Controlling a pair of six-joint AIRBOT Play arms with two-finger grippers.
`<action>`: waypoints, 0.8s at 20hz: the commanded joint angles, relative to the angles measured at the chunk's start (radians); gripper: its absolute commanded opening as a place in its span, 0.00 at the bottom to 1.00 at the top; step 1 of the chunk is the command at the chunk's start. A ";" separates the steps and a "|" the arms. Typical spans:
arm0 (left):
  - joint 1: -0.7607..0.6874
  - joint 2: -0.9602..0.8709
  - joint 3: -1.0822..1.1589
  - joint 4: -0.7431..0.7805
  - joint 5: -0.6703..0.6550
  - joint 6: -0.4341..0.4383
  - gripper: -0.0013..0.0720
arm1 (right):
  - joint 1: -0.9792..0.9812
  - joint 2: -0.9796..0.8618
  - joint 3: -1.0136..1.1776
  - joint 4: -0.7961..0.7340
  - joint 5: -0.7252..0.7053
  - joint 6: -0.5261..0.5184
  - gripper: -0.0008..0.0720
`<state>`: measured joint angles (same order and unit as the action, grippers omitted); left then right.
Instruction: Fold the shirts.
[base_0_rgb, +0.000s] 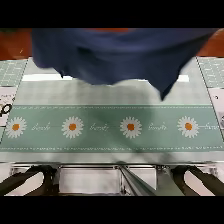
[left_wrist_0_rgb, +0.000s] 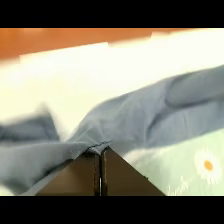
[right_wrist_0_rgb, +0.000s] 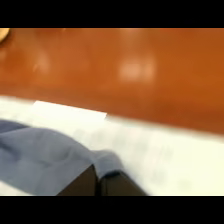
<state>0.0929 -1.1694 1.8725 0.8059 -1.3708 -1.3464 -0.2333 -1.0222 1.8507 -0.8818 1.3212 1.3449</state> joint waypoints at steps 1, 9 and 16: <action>0.001 0.072 0.230 0.033 -0.061 -0.032 0.04 | 0.000 0.111 0.128 -0.092 0.036 0.023 0.06; 0.001 0.448 0.185 0.176 -0.183 -0.071 0.04 | 0.000 0.370 0.128 -0.306 0.129 0.065 0.06; 0.001 0.526 0.098 0.211 -0.221 -0.222 0.04 | 0.000 0.411 0.084 -0.362 0.201 0.068 0.06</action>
<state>0.0929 -0.6621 2.0262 0.9977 -1.5597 -1.5169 -0.2337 -0.6250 1.9614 -1.2121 1.4933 1.4078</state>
